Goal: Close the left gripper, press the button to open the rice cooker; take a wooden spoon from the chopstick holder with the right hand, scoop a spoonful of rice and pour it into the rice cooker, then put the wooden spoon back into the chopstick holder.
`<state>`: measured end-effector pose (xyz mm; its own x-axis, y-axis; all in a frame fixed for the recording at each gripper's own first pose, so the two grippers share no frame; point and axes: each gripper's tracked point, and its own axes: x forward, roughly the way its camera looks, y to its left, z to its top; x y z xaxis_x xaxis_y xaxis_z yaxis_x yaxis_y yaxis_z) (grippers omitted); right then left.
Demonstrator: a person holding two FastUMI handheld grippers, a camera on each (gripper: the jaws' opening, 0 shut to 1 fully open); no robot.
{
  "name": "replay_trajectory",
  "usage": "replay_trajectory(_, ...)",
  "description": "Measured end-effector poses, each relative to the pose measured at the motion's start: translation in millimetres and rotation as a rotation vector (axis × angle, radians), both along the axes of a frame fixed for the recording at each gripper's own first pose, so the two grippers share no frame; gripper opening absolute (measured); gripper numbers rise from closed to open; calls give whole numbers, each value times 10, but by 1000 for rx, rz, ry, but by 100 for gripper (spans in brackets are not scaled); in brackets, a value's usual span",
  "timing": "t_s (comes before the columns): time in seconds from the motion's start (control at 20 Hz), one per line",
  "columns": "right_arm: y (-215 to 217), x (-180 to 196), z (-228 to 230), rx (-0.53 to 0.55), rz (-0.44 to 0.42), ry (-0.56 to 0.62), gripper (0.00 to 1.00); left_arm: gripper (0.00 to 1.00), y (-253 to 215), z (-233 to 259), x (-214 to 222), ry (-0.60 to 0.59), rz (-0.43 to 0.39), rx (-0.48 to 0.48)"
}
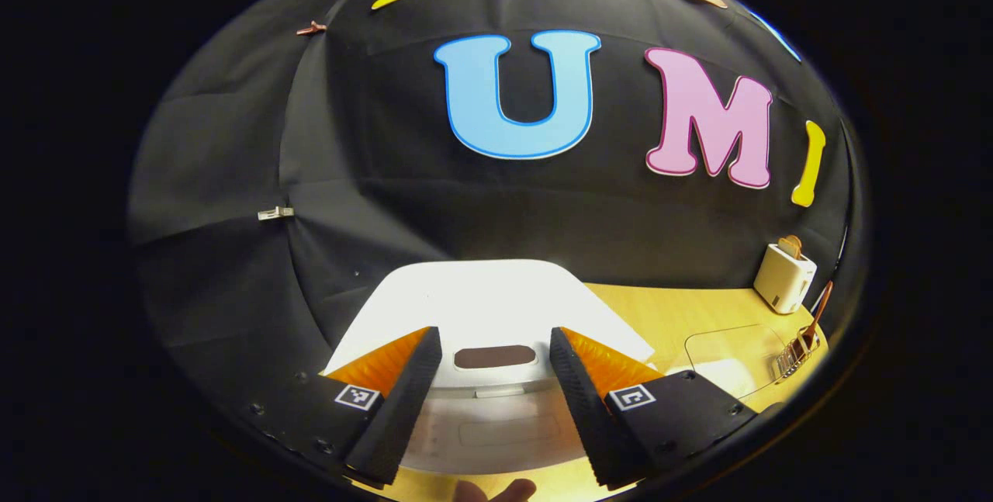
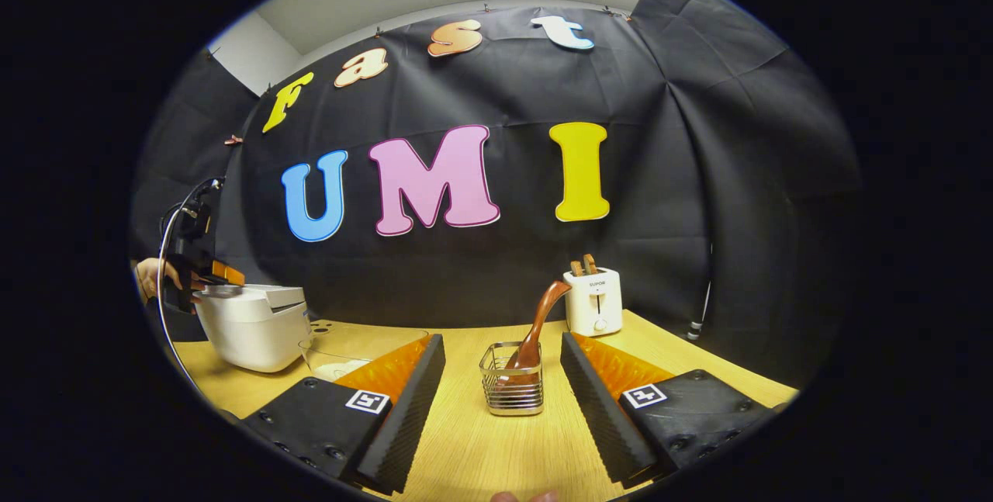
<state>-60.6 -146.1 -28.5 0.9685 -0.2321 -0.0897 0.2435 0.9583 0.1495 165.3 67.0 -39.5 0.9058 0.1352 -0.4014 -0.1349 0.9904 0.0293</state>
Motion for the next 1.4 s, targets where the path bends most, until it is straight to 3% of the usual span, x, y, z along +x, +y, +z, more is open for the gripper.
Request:
replay_trajectory(0.65,126,9,-9,34,27,-8,93,93,4,-132,-21,5,-28,-36)
replay_trajectory(0.95,123,-32,39,16,27,-9,93,91,1,-71,-1,15,5,-22)
replay_trajectory(1.1,74,-52,76,0,20,-13,93,97,-38,27,33,-25,0,-3)
replay_trajectory(1.2,62,-53,68,-4,17,-8,93,91,-22,94,25,-50,3,7)
replay_trajectory(1.4,103,-38,68,-10,23,-3,93,95,11,208,-17,-90,9,14)
